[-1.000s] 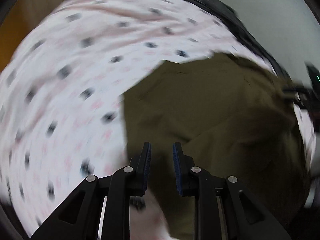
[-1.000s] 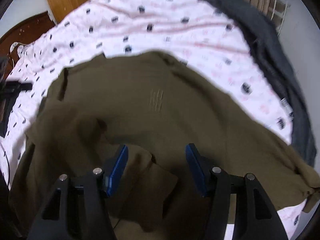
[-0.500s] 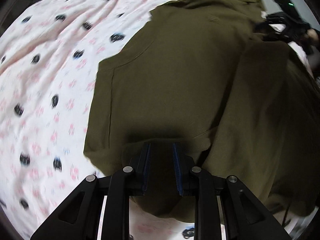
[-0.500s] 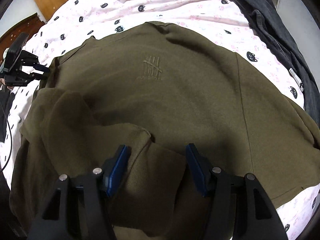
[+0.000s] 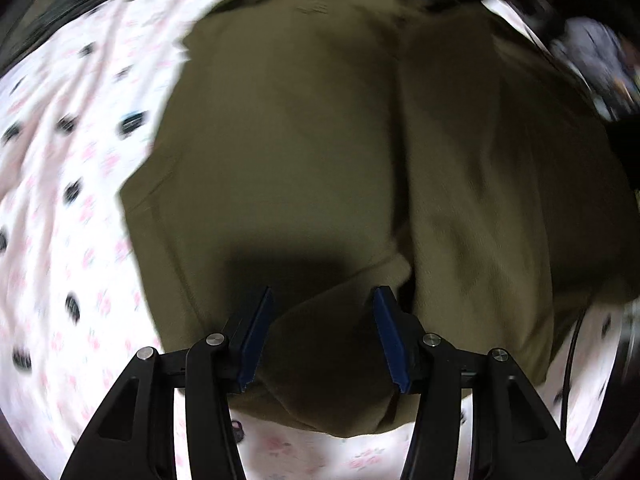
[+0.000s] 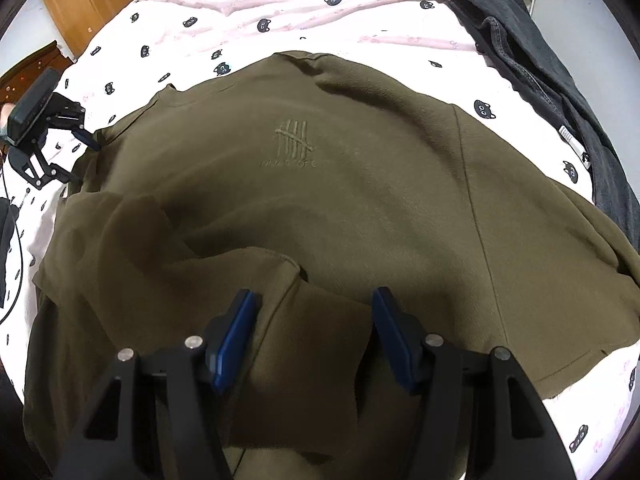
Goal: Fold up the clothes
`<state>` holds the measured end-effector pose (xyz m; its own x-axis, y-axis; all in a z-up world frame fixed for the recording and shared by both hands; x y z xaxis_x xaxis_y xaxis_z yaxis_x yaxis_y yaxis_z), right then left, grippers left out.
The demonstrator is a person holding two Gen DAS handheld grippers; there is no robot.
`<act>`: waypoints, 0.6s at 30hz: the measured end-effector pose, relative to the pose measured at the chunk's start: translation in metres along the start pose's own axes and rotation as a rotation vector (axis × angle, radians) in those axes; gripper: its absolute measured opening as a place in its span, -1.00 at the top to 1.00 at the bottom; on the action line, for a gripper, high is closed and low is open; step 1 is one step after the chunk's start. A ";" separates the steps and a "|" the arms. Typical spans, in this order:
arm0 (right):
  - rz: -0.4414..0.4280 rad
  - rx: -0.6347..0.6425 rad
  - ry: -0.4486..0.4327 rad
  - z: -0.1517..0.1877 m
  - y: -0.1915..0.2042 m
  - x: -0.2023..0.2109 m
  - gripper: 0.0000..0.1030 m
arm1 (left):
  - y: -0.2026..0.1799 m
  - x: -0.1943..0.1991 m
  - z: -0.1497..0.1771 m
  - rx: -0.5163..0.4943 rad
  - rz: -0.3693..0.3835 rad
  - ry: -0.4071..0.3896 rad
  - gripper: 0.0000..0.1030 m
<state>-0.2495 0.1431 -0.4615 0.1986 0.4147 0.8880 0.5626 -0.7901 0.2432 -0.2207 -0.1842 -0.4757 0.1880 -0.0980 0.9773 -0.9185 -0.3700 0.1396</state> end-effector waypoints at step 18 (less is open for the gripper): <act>-0.029 0.018 -0.027 -0.001 0.008 0.005 -0.15 | -0.018 -0.013 0.030 0.102 -0.034 0.074 0.91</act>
<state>-0.2450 0.1380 -0.4547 0.2040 0.4494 0.8697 0.5830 -0.7695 0.2609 -0.1964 -0.2036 -0.4961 0.1885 -0.0173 0.9819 -0.8715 -0.4639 0.1592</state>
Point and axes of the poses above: each gripper's, at about its wrist camera, not at the fingertips, and x roughly against the way its jaws point, y to its left, z to its underside, the point moved 1 cm from there along -x, roughly the way its jaws point, and after that the axes turned 9 degrees about -z, right-handed, at the moved point
